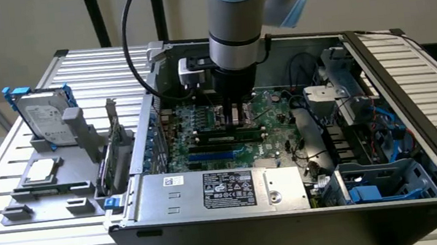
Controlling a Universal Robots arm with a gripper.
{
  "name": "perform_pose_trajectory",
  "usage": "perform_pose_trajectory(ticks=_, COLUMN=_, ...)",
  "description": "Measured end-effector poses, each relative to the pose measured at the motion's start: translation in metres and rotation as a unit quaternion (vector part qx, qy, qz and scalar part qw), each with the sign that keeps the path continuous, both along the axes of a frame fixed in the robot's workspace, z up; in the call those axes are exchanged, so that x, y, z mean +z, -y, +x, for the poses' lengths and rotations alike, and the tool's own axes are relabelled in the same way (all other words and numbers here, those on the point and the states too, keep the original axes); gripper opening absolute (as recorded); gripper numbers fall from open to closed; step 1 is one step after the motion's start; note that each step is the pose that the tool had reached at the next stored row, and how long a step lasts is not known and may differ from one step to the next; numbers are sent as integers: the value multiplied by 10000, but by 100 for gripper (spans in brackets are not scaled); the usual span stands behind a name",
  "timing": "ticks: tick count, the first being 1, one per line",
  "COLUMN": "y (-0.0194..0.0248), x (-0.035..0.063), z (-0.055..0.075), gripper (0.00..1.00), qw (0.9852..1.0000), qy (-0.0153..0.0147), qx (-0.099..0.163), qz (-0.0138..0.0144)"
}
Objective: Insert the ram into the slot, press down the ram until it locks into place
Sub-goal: 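Press down the ram until it locks into place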
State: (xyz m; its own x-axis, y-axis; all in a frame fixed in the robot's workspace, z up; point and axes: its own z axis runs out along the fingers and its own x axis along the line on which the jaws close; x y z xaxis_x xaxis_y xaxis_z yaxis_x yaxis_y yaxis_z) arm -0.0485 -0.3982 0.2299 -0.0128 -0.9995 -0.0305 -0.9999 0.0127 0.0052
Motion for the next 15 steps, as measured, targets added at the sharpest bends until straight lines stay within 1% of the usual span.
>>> perform_pose_trajectory(ticks=1, y=2, x=28, z=-1, gripper=11, qw=10000, qy=-3, qx=0, qz=-8)
perform_pose_trajectory(ticks=9, y=3, x=228, z=-1, gripper=11, qw=10000, qy=-4, qx=0, qz=1)
perform_pose_trajectory(ticks=11, y=2, x=249, z=-1, gripper=11, qw=10000, qy=-3, qx=0, qz=2)
perform_pose_trajectory(ticks=15, y=2, x=248, z=-1, gripper=11, qw=10000, qy=-3, qx=1, qz=4)
